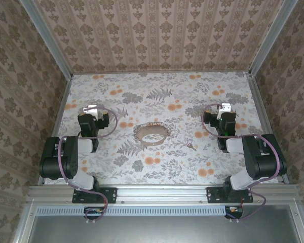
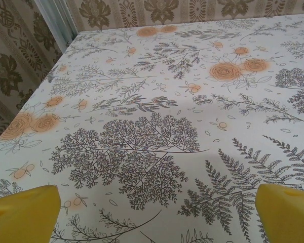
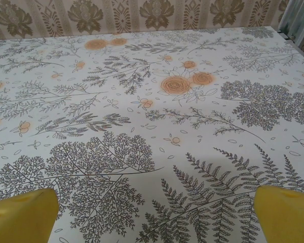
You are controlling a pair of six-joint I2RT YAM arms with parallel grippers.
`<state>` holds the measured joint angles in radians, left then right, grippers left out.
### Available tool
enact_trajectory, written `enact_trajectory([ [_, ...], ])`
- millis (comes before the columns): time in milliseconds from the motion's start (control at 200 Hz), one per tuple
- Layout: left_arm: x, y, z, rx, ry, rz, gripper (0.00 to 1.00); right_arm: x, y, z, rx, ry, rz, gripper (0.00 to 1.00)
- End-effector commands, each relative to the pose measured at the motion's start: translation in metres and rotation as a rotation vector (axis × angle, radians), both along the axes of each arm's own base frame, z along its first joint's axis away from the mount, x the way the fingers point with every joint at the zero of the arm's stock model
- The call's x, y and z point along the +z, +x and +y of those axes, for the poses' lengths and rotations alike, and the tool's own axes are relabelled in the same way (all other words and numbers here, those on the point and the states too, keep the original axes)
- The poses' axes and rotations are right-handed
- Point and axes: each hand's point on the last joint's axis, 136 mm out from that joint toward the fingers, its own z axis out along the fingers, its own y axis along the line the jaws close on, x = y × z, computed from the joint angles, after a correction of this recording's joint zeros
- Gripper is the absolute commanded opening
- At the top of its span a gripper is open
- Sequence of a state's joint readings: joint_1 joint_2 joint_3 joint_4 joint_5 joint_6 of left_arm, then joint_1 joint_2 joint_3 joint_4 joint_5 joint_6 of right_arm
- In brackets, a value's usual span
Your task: Put the keys on the keyring
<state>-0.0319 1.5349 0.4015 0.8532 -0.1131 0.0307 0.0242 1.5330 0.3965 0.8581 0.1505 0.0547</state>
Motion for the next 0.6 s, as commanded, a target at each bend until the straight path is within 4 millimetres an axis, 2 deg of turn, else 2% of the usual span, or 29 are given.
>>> enact_trajectory([
  [0, 0.002, -0.0005, 0.0011, 0.008, 0.003, -0.013, 1.0, 0.0058, 0.0006, -0.0017, -0.016, -0.003, -0.024, 1.0],
  [595, 0.0017, -0.0001, 0.0001, 0.001, 0.0, -0.011, 1.0, 0.0056, 0.0005, -0.002, -0.016, -0.003, -0.024, 1.0],
])
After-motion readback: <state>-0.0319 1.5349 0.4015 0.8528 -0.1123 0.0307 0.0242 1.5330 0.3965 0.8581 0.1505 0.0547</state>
